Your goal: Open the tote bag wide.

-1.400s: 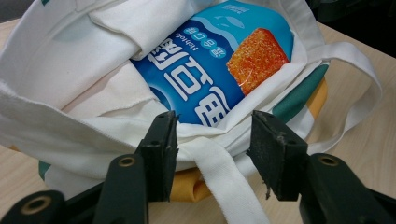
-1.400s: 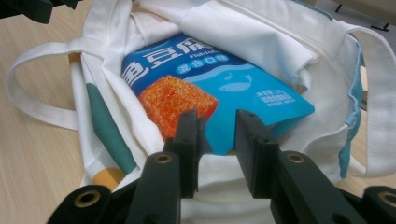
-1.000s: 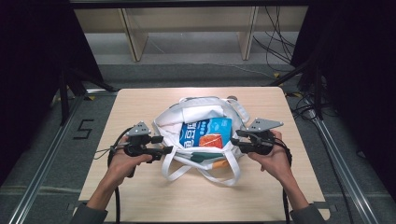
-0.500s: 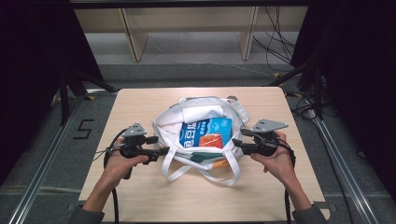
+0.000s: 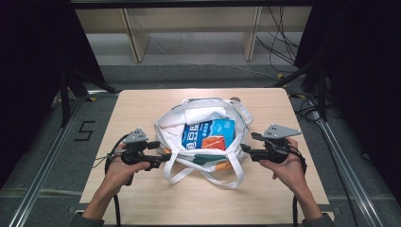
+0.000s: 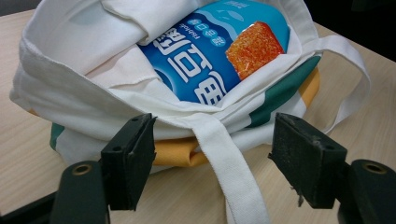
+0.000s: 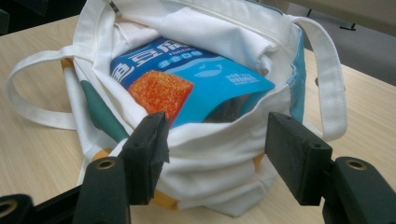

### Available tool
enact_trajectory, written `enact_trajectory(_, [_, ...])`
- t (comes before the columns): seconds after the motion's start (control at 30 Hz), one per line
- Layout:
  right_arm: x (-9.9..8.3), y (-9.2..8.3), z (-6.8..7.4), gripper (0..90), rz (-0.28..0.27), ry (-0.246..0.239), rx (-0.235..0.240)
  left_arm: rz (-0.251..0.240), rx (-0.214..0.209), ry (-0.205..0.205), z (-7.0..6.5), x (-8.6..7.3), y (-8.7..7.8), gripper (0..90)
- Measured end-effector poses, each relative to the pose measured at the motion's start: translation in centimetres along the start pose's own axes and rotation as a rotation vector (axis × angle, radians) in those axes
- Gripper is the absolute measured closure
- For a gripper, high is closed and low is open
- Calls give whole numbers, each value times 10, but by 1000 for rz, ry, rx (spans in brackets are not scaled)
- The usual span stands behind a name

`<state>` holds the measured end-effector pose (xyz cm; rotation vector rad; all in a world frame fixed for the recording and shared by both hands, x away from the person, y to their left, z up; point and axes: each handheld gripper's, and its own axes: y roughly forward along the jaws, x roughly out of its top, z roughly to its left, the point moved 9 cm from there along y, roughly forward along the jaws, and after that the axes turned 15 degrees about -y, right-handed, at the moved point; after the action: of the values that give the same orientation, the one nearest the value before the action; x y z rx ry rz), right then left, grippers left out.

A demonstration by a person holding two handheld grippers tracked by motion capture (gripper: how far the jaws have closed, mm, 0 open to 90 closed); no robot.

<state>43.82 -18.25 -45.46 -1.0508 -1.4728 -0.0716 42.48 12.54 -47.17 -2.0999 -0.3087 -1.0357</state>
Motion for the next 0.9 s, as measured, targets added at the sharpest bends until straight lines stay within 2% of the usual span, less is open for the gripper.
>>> enact_trajectory(0.03, [-1, 0, -3, 396, -11, -35, -2, -4, -4, 3, -1, -1, 0, 293])
enact_trajectory(0.07, [-3, -2, -1, 392, 4, -10, 3, -4, -4, 3, -1, -1, 0, 292])
enact_trajectory(0.1, [-4, -3, -2, 389, 3, -17, 1, -2, 3, -5, -1, -3, -1, 291])
enact_trajectory(0.17, [-7, -4, 2, 388, 11, 8, 5, 3, -5, 1, -2, -7, -1, 291])
enact_trajectory(0.3, [-12, -5, 3, 383, 14, -2, 11, 5, -12, -2, -3, -10, -3, 290])
enact_trajectory(0.33, [-13, -6, 5, 382, 17, 13, 7, -20, -4, -1, -2, -9, -3, 290])
enact_trajectory(0.37, [-13, -5, 2, 381, 4, -24, 1, -8, -12, 8, -2, -9, -4, 289])
enact_trajectory(0.4, [-14, -6, 3, 379, 13, -12, 9, -11, 4, -3, -1, -9, -6, 289])
enact_trajectory(0.47, [-14, -7, 5, 377, 10, -7, 4, -5, -6, -5, -2, -10, -7, 287])
enact_trajectory(0.5, [-15, -8, 7, 376, 20, 21, 11, -11, 6, 1, -1, -11, -8, 283])
enact_trajectory(0.53, [-15, -8, 4, 375, 5, -11, 2, -7, -1, 8, -2, -12, -8, 281])
enact_trajectory(0.57, [-16, -9, 7, 372, 14, 14, 5, -7, -1, 4, -2, -13, -8, 280])
enact_trajectory(0.6, [-17, -9, 6, 369, 12, -8, 11, -13, 2, 1, -3, -14, -8, 279])
enact_trajectory(0.63, [-18, -10, 8, 368, 17, 14, 4, -2, -2, 3, -3, -16, -9, 277])
enact_trajectory(0.67, [-19, -10, 6, 368, 9, -12, 0, -2, 0, 8, -3, -17, -9, 277])
enact_trajectory(0.7, [-21, -11, 6, 366, 15, -14, 0, -1, -4, 13, -4, -18, -9, 277])
enact_trajectory(0.77, [-23, -12, 10, 362, 23, 27, 3, 0, 3, 3, -4, -20, -10, 276])
enact_trajectory(0.8, [-24, -12, 6, 360, 11, -4, -3, -8, -12, 15, -5, -21, -10, 276])
enact_trajectory(0.87, [-26, -14, 7, 357, 16, 5, -2, 1, -11, 2, -6, -23, -11, 276])
enact_trajectory(0.9, [-27, -15, 6, 355, 17, -2, -4, 2, -6, 9, -6, -24, -11, 276])
